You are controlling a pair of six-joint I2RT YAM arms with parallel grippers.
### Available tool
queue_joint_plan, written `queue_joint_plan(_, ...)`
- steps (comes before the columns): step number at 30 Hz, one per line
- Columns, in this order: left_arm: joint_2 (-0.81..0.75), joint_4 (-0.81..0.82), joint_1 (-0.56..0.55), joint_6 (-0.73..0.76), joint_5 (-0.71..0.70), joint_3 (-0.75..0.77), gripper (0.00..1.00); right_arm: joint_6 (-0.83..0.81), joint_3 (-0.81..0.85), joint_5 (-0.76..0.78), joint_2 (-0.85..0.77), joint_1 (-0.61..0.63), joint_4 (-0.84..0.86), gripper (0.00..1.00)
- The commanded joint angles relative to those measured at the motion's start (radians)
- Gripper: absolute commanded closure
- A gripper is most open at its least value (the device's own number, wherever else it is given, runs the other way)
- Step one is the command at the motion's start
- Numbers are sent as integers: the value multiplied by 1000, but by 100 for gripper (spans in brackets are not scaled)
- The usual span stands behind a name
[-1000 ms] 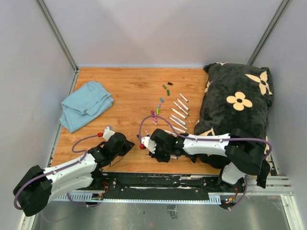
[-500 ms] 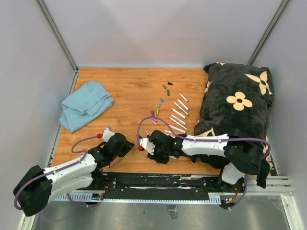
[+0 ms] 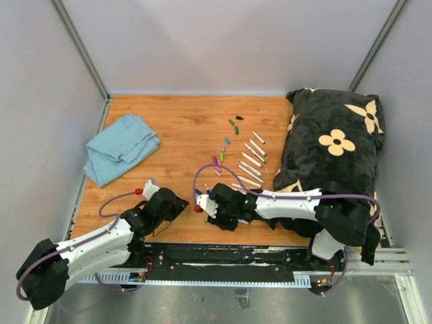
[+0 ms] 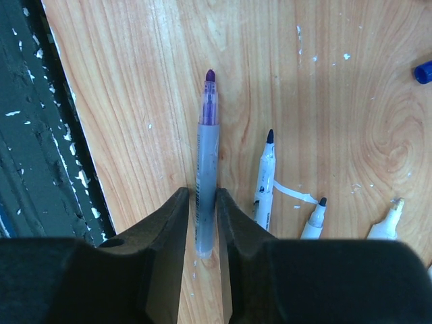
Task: Open the pen caps
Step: Place the pen at the center of the board.
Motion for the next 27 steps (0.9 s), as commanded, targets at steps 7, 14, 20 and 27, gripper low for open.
queue_joint_plan(7, -100, -41, 6, 50, -22, 18, 64, -35, 24, 27, -31, 16, -43, 69)
queue_joint_plan(14, -149, -52, 6, 72, -19, 23, 62, -61, 32, 9, -65, 16, -51, 62)
queue_joint_plan(20, -148, -41, 6, 103, -11, 33, 60, -81, 30, -15, -100, 15, -53, 61)
queue_joint_plan(27, -139, 10, 6, 226, 26, 54, 56, -159, 59, -94, -142, -4, -113, 59)
